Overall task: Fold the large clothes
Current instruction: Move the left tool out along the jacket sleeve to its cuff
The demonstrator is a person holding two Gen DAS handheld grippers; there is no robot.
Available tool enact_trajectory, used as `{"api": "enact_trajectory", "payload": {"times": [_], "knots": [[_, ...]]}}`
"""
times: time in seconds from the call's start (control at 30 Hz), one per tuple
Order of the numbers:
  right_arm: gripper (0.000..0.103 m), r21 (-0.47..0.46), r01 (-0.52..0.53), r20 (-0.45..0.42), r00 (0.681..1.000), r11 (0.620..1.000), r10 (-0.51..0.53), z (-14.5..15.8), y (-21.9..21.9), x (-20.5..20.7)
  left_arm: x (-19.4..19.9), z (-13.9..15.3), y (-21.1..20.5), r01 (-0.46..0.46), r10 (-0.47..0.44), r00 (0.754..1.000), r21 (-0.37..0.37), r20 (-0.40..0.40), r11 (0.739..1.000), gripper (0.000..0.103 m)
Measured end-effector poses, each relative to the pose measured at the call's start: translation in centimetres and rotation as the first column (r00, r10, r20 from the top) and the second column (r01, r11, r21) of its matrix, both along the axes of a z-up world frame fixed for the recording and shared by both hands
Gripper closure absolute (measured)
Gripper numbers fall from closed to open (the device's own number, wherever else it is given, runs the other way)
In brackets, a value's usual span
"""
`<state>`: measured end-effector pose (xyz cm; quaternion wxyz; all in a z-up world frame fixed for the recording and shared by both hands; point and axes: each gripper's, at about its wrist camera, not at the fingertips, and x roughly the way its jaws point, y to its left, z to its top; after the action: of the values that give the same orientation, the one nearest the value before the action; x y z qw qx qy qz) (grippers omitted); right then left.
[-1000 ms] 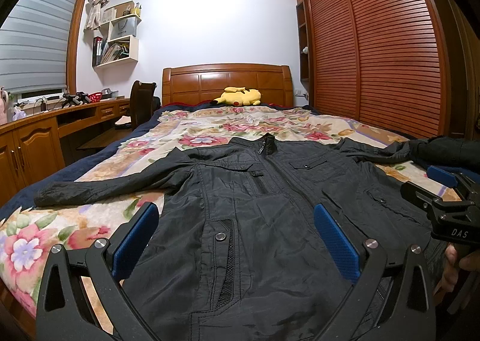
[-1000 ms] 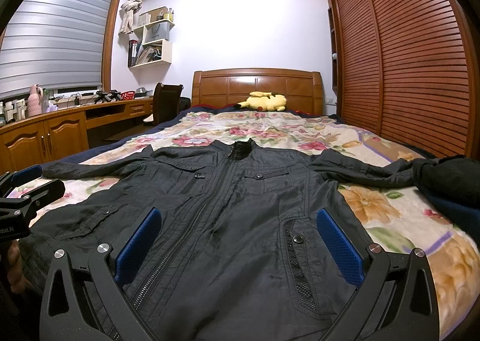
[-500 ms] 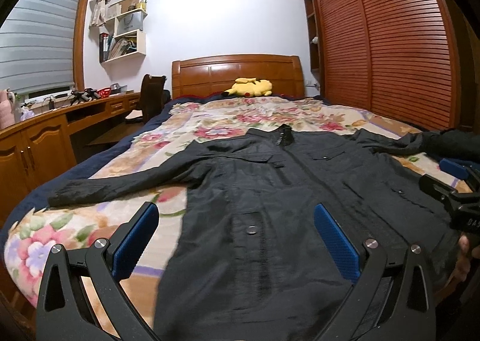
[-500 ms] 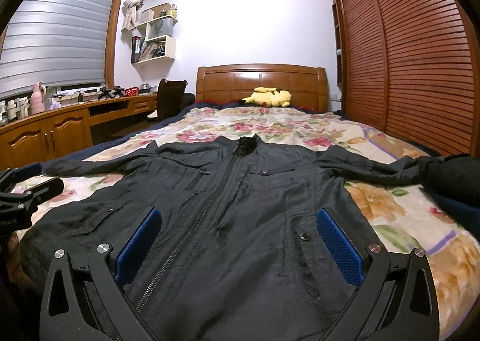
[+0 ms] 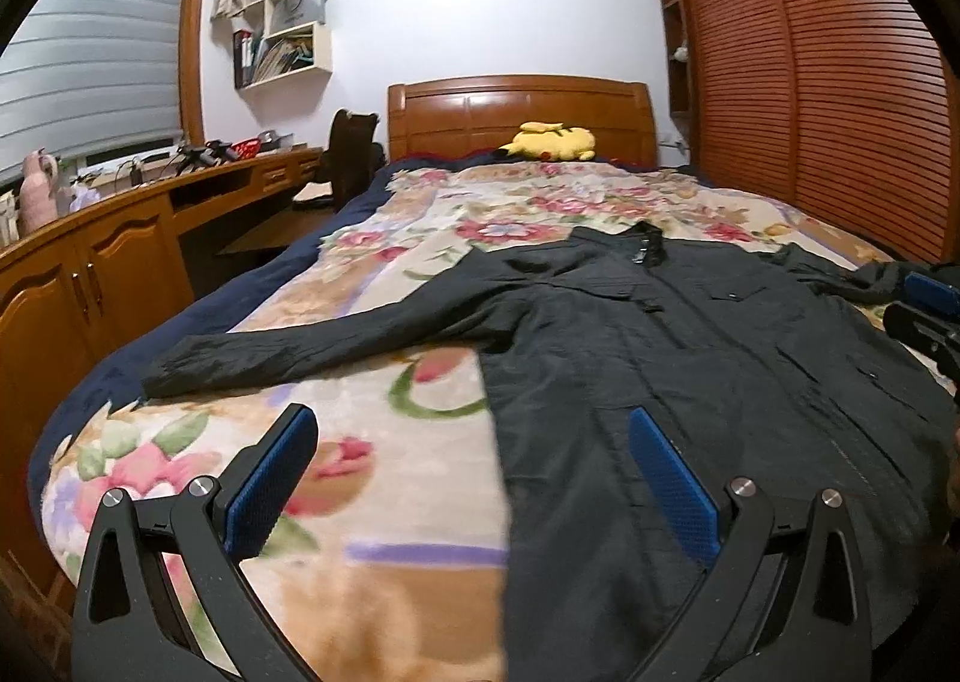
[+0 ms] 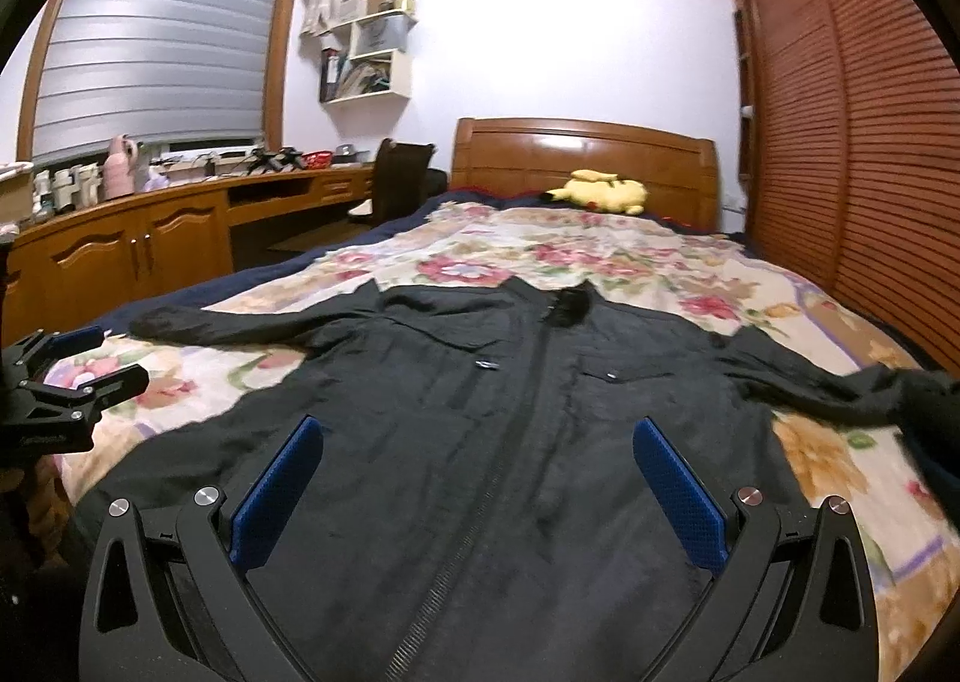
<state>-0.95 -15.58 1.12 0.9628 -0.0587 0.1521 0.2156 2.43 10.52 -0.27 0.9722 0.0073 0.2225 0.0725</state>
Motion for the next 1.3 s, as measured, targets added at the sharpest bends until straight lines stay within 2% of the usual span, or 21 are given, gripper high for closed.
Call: {"api": "enact_trajectory", "payload": {"times": [0.4,0.73,0.83,0.97,1.13,1.2,1.3], "knots": [[0.0,-0.012,-0.096,-0.033,0.995,0.995,0.095,0.6,3.4,4.8,2.3,0.1,7.1,-0.079,0.08,0.995,0.022,-0.054,0.997,0.0],[0.0,-0.057,-0.183,-0.111,0.978,0.982,0.176,0.0,5.2,9.1,4.4,-0.7,12.1,-0.105,0.112,0.987,0.069,-0.119,0.992,0.0],[0.0,-0.066,-0.21,-0.131,0.971,0.976,0.2,-0.1,5.2,10.1,4.9,-1.1,13.8,-0.103,0.112,0.984,0.065,-0.139,0.992,0.0],[0.0,-0.084,-0.234,-0.155,0.963,0.969,0.219,-0.4,4.1,11.2,5.9,-1.6,16.8,-0.146,0.152,0.975,0.048,-0.164,0.988,0.0],[0.0,-0.091,-0.245,-0.183,0.957,0.965,0.225,-0.7,2.7,12.4,7.4,-2.3,20.3,-0.193,0.202,0.959,0.066,-0.201,0.979,0.0],[0.0,-0.1,-0.249,-0.187,0.956,0.963,0.227,-0.6,2.4,12.8,8.1,-2.5,22.1,-0.211,0.217,0.95,0.047,-0.224,0.976,0.0],[0.0,-0.109,-0.258,-0.189,0.954,0.96,0.235,-0.7,1.7,12.4,9.0,-3.1,24.4,-0.218,0.203,0.941,-0.024,-0.272,0.976,0.0]]}}
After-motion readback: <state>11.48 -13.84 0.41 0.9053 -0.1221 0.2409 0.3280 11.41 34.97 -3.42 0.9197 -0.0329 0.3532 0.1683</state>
